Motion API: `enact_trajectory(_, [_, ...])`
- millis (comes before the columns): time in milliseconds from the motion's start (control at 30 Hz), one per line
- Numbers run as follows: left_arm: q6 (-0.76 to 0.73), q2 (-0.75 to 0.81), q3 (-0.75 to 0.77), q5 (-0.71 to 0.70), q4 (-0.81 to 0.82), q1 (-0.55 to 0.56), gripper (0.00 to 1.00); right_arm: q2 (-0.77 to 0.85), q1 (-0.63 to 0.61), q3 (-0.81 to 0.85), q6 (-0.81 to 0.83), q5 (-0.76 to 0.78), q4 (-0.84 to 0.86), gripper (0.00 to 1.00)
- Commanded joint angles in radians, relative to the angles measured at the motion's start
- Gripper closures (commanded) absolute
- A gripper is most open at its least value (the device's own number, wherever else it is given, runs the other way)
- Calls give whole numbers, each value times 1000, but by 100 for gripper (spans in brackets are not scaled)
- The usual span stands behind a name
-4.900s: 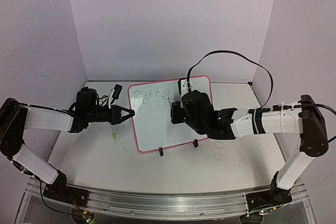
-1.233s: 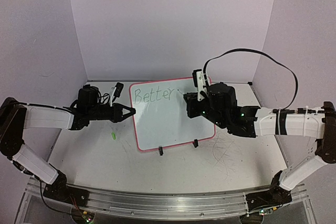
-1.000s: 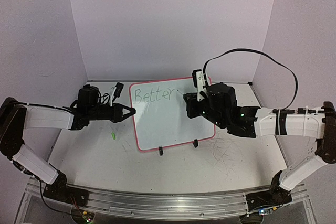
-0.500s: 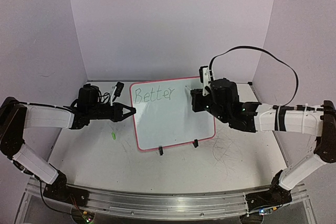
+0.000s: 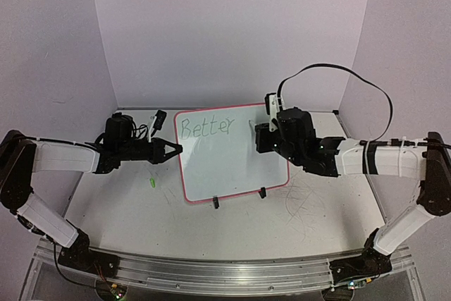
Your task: Write a sentence on the whiteboard
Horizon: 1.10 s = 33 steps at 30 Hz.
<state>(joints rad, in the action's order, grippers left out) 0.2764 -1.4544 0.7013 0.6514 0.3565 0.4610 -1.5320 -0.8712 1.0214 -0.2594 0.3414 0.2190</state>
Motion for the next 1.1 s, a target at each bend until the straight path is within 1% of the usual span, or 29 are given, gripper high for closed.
enact_trajectory(0, [-59,-31,34,-94,-31,4,100,-13,13,44,-30,40,3,100])
enact_trajectory(367, [-63,-29,36,-90,-32,5,100,-40,18,67,-26,43,0,100])
enact_trajectory(667, [-66,-23,35,-93,-33,9,100,-64,19,88,-18,7,3,100])
enact_trajectory(1067, [-68,-32,43,-92,-34,10,100,-49,8,48,-43,-54,2,100])
